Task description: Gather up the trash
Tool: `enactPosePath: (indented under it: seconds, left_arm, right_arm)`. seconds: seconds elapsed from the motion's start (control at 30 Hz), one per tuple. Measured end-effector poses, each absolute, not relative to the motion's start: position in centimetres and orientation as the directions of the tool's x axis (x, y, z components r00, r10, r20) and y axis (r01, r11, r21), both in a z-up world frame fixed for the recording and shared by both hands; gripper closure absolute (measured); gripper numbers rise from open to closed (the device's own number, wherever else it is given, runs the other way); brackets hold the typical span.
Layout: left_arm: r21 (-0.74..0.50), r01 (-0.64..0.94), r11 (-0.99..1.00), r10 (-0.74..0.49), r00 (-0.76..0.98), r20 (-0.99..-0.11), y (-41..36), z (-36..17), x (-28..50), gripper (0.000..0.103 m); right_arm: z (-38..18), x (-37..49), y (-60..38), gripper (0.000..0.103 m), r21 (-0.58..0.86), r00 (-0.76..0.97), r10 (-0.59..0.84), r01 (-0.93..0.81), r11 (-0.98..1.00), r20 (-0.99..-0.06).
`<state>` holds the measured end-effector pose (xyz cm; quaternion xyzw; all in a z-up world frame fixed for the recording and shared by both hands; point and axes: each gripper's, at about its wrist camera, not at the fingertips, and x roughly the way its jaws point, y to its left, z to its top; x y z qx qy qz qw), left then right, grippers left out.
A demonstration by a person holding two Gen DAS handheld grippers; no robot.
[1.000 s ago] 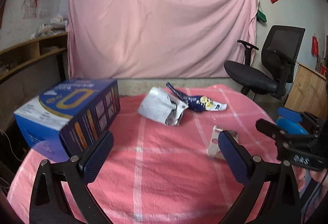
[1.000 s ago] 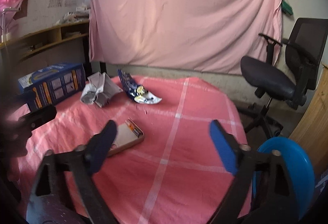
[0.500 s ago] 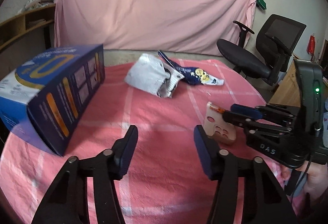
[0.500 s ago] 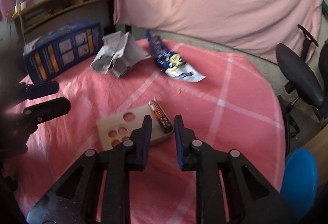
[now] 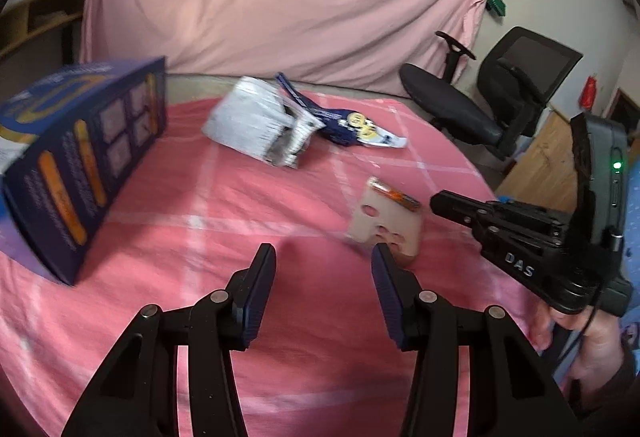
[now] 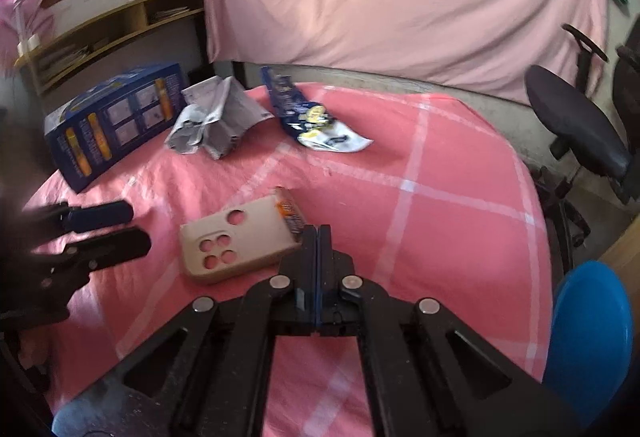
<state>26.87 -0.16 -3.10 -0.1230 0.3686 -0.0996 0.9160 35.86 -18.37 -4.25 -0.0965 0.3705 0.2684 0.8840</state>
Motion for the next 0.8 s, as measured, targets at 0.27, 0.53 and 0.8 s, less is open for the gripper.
enactPosePath:
  seconds: [0.27,0.53,0.8]
  left_arm:
    - [-0.346,0.066,0.936,-0.299,0.668,-0.681,-1.8,-2.7,29.4,0.059]
    - [-0.315,0.012,0.949,-0.242,0.669,-0.703,-3.0,-2.5,29.6,0.089]
    - [-0.138,0.111,0.984,-0.17,0.807,-0.566,-4.6,-0.3,26.1,0.099]
  right_arm:
    - [-3.9,36.5,-20.9,0.088,0.05,0.611,0.363,-0.467,0.883,-0.703]
    - [-3.9,36.7,-22.1,0.087,0.08,0.618,0.363,-0.436,0.896,-0.698]
    - [-3.4,36.2,-23.6,0.087,0.085,0.653,0.347,-0.398,0.914,-0.673]
